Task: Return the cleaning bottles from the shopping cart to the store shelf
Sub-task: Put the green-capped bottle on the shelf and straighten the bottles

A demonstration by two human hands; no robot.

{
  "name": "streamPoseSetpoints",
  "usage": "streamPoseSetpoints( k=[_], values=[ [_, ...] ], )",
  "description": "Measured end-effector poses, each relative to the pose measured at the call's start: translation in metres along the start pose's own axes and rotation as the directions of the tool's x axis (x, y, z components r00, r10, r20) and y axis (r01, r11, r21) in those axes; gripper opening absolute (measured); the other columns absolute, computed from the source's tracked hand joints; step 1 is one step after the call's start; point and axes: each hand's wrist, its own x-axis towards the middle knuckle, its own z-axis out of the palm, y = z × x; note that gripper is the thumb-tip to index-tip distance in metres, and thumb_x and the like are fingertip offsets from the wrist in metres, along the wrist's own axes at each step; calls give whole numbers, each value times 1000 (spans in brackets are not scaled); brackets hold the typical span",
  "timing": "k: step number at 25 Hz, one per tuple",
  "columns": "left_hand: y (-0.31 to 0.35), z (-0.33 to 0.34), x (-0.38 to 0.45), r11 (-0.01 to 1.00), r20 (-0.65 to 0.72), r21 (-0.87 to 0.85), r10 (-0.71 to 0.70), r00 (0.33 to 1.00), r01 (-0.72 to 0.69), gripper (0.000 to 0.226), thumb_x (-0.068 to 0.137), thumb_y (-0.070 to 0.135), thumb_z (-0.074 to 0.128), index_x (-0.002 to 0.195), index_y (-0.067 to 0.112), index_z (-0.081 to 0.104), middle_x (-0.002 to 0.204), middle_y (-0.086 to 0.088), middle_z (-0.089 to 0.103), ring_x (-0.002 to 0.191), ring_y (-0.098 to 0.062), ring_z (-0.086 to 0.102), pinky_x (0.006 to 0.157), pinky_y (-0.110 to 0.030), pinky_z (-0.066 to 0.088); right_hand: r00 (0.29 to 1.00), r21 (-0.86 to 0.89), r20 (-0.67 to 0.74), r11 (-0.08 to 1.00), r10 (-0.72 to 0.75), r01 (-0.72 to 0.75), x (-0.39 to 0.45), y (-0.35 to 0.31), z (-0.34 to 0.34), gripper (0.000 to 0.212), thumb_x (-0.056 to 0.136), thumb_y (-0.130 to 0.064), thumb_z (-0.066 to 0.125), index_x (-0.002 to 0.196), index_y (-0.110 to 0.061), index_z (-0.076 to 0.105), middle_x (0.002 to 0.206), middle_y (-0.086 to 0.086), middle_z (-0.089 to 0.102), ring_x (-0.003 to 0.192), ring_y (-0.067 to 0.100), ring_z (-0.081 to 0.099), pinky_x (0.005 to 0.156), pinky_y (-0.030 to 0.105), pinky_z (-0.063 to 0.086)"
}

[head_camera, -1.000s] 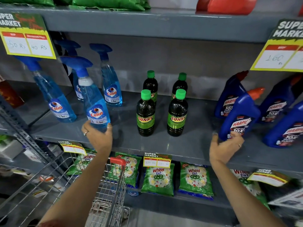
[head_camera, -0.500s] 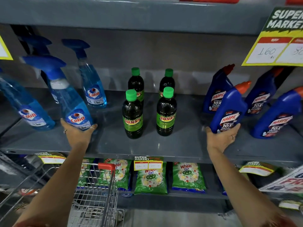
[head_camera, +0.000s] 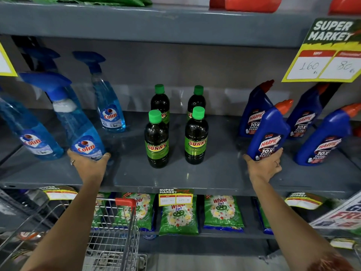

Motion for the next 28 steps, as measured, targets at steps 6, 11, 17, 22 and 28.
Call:
streamPoseSetpoints(
  k=[6,11,17,22,28],
  values=[
    [-1,0,1,1000,1,-1,-6,1000,6,98,64,16,80,141,11,19,140,-17,40,127,-28,44,103,-35,38,999,8,-37,1000,2,-1,-1,-2,1,106,63,-19,81,143,-8,12,145,23,32,125,43,27,107,47,28],
    [-2,1,2,1000,13,15,-20,1000,19,103,65,17,79,144,13,13,143,-17,37,129,-28,42,105,-38,37,999,-17,-30,999,34,-34,2,-3,3,109,67,-22,80,145,-9,5,149,21,26,125,44,27,107,47,28],
    [-2,0,1,999,13,26,-23,1000,22,107,65,16,79,145,12,9,143,-19,37,129,-29,42,106,-36,35,998,-47,-43,998,46,-48,3,-4,5,110,67,-25,80,146,-9,5,150,19,27,125,43,29,108,48,29],
    [-3,2,2,999,21,13,-41,999,41,111,67,15,78,147,12,2,145,-17,35,131,-27,40,108,-36,32,997,-60,-51,997,49,-52,3,-2,5,112,65,-27,82,145,-9,7,149,20,27,127,43,29,109,48,29],
    [4,-4,-14,997,51,-70,22,998,-19,119,66,10,78,147,8,-10,153,-12,14,134,-14,26,108,-24,23,993,-24,-114,1000,-12,9,-15,-8,-1,101,60,-17,84,138,-2,22,145,23,28,126,43,31,105,39,24]
  ],
)
